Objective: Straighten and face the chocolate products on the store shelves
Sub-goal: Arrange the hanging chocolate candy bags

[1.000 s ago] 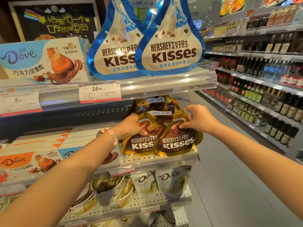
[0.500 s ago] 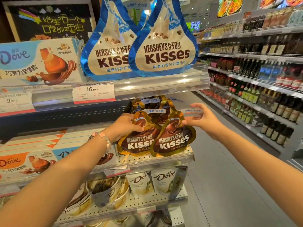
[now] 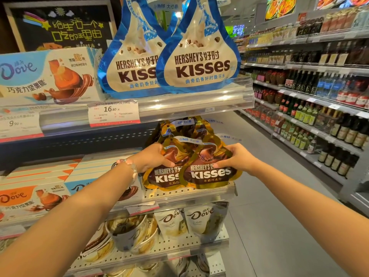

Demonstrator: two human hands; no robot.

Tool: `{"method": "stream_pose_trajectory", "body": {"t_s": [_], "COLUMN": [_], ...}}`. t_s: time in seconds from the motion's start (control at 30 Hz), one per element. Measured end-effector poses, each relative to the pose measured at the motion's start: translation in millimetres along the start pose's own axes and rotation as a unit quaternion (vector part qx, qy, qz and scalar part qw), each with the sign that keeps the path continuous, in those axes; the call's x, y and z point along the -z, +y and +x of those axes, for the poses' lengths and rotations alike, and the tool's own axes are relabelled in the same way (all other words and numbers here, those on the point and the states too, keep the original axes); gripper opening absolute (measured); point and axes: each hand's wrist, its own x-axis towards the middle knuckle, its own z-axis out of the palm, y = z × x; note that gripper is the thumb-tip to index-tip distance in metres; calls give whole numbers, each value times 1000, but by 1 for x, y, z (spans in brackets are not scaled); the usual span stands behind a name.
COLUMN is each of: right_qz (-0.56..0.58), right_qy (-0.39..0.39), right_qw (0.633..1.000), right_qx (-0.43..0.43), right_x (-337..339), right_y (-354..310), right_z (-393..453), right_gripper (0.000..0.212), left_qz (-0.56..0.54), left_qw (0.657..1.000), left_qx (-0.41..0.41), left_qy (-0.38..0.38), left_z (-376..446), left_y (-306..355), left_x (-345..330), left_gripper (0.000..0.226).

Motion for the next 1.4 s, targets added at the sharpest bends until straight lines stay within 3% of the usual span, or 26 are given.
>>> {"method": "stream_pose_trajectory", "body": {"t_s": [0.13, 0.3, 0.47, 0.67, 0.9, 1.03, 1.17, 1.27, 1.4], "right_qz": [15, 27, 30, 25, 30, 79, 86, 92, 78], "right_qy": [27, 2, -16, -26, -10, 42, 124, 175, 246], "right_qw": [999, 1000, 999, 999, 1000, 996, 986, 973, 945], "right_qx": [-17, 10, 10, 5, -4, 22, 68, 116, 200], "right_x": [-6, -8, -5, -5, -6, -1, 4, 10, 17], "right_y": [6, 5, 5, 3, 2, 4, -3, -14, -34], "right_z": [0, -1, 1, 3, -3, -15, -32, -49, -74], "right_gripper": [40, 29, 29, 32, 54, 43, 56, 65, 39], "left_qz": [-4, -10, 60, 99, 87, 77, 117, 138, 198], "left_qw": [1000, 1000, 998, 995, 995, 990, 968, 948, 923], "left_qx": [16, 20, -15, -25, -32, -75, -121, -164, -201], "left_qy": [1, -11, -15, 5, 41, 88, 184, 237, 261], "left_z": [2, 2, -1, -2, -8, -16, -30, -51, -90], "left_y": [1, 1, -4, -3, -4, -3, -1, 3, 11], "left_x": [1, 3, 3, -1, -4, -2, -1, 0, 1], "left_gripper": [28, 40, 33, 32, 33, 32, 50, 49, 36]}}
